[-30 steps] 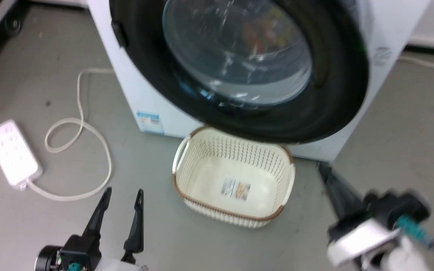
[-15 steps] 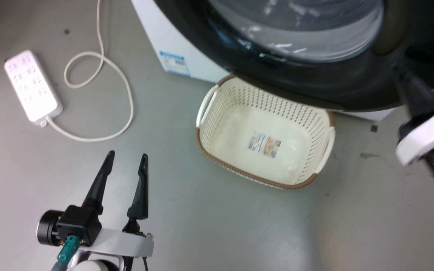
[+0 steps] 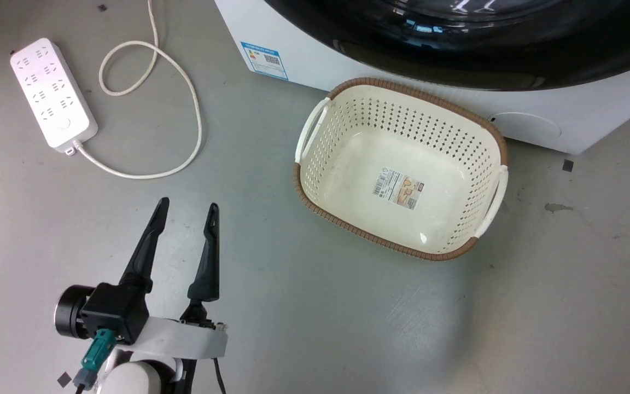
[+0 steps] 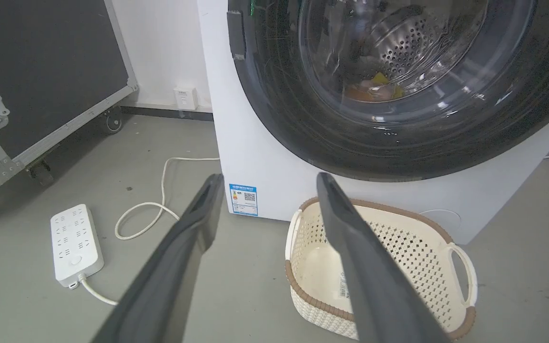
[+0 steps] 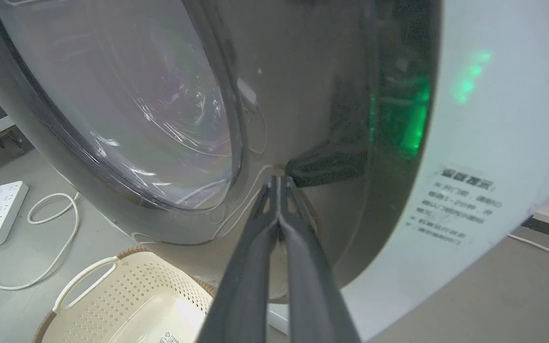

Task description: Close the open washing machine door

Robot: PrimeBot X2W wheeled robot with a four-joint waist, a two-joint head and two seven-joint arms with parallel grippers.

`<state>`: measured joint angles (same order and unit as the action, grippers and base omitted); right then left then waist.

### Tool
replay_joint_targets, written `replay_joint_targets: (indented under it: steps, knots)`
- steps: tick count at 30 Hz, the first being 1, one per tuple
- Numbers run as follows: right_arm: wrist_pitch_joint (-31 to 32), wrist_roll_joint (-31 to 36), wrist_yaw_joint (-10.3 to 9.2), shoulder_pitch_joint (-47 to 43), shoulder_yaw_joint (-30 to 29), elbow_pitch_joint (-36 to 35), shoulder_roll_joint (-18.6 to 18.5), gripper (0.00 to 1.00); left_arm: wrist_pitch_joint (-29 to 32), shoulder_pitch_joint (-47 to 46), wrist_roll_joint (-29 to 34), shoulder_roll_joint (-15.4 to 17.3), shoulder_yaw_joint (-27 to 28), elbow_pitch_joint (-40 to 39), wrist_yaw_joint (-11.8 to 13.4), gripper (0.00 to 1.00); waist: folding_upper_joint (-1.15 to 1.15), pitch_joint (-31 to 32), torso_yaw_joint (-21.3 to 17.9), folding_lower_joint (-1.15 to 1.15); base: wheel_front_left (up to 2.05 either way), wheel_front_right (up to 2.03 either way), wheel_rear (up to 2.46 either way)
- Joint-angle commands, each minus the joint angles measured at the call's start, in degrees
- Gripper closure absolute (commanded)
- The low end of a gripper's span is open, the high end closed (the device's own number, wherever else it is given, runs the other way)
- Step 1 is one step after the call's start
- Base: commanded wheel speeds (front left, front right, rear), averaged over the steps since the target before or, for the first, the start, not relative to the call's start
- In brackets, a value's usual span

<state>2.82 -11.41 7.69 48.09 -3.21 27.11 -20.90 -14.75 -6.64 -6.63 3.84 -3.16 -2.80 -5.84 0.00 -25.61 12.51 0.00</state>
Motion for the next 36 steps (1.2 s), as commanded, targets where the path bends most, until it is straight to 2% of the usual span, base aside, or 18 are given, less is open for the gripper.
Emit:
replay_joint_targets:
  steps: [1,8,9,10,11,12,18,22,27,32,36]
  knots:
    - [-0.66,0.34,-0.2,1.71,-0.85,0.42,-0.25,1.0,-0.25,-0.79,0.37,-0.34,0.06,0.05,-0.25,0.0,0.0,0.29,-0.16,0.0,0.0,0.0,0.0]
    - [-3.95,0.08,-0.2,-0.89,-0.71,2.48,1.69,1.0,-0.25,-0.35,0.91,-0.54,0.62,0.66,-0.53,0.0,0.0,4.14,-1.53,0.0,0.0,0.0,0.0]
    - [-4.76,-0.39,-0.2,-1.93,-0.61,2.55,2.05,0.91,-0.25,-0.13,0.96,-0.56,0.67,0.82,-0.56,0.0,0.0,5.3,-1.82,0.0,0.0,0.0,0.0]
    - [-5.44,-0.93,-0.2,-3.1,-0.4,2.41,2.35,0.51,-0.25,0.17,1.0,-0.58,0.7,0.98,-0.6,0.0,0.0,6.3,-2.06,0.0,0.0,0.0,0.0]
    - [-6.05,-1.58,-0.2,-4.52,-0.15,2.31,2.73,0.0,-0.25,0.49,1.07,-0.6,0.76,1.21,-0.63,0.0,0.0,7.66,-2.37,0.0,0.0,0.0,0.0]
    - [-8.23,-2.45,-0.2,-9.71,1.4,0.51,3.33,0.0,-0.25,1.79,1.48,-0.64,0.97,1.81,-0.66,0.0,0.0,11.79,-3.41,0.0,0.0,0.0,0.0]
    - [-11.35,-2.99,-0.2,-22.83,1.43,-7.0,6.48,0.0,-0.25,5.51,2.21,-0.65,1.17,2.81,-0.72,0.0,0.0,19.73,-5.97,0.0,0.0,0.0,0.0]
    - [-13.01,-2.2,-0.2,-32.23,-2.83,-13.41,11.34,0.0,-0.25,7.72,2.11,-0.65,1.16,3.62,-0.82,0.0,0.0,23.82,-7.51,0.0,0.0,0.0,0.0]
    - [-13.79,2.67,-0.2,-43.46,-4.86,-22.21,16.58,0.0,-0.25,9.55,1.25,-0.63,1.77,4.76,-0.79,0.0,0.0,26.14,-9.27,0.0,0.0,0.0,0.0]
    - [-15.1,7.97,-0.2,-51.14,-4.97,-27.29,17.94,0.0,-0.25,10.06,1.08,-0.42,1.62,5.79,-0.88,0.0,0.0,26.7,-10.16,0.0,0.0,0.0,0.0]
    - [-16.38,5.29,-0.2,-54.41,-3.44,-26.86,18.0,0.0,-0.25,10.67,0.92,-0.33,1.86,6.17,-0.84,0.0,0.0,27.01,-10.79,0.0,0.0,0.0,0.0]
